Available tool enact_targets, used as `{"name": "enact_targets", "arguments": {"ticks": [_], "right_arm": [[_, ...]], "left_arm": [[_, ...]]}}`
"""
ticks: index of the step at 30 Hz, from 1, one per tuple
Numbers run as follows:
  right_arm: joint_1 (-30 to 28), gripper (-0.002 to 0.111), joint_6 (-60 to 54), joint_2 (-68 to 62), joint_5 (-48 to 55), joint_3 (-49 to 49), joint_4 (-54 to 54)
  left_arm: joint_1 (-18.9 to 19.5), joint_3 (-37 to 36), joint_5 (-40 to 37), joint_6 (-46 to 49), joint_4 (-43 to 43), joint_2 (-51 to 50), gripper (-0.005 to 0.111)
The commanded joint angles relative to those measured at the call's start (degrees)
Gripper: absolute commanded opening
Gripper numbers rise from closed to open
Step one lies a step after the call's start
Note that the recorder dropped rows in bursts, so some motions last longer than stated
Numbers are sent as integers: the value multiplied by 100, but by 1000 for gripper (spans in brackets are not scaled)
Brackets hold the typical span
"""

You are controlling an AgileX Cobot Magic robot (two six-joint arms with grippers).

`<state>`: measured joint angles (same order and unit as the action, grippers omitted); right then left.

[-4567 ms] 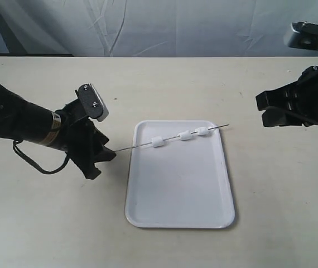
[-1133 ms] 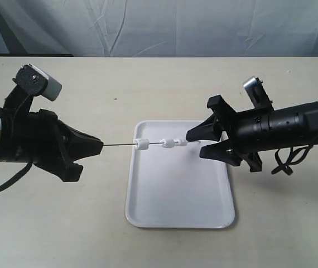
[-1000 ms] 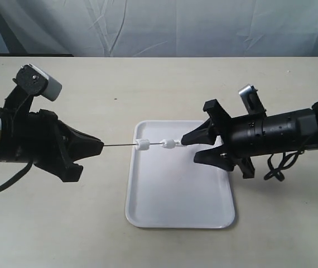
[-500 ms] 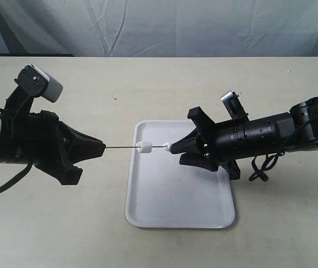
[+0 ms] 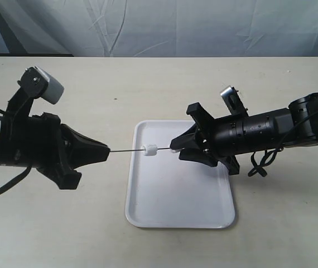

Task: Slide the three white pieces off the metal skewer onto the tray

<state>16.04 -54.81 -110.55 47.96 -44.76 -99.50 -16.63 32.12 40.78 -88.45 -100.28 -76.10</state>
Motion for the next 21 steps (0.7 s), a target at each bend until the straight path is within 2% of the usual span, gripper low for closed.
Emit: {"name": "enact_targets", "arguments": {"ticks": [1, 15, 19, 21], "right_arm": [[1, 33, -63, -6, -33, -21, -45], [1, 33, -63, -6, 18, -109, -45], [11, 32, -63, -6, 69, -124, -45], [11, 32, -63, -6, 93, -124, -45]], "left_arm": [[-8, -14, 451, 8, 33, 37, 0], [-8, -393, 573, 149, 33, 14, 0], [-8, -393, 833, 174, 33, 14, 0], [-125, -393, 858, 174, 33, 14, 0]]}}
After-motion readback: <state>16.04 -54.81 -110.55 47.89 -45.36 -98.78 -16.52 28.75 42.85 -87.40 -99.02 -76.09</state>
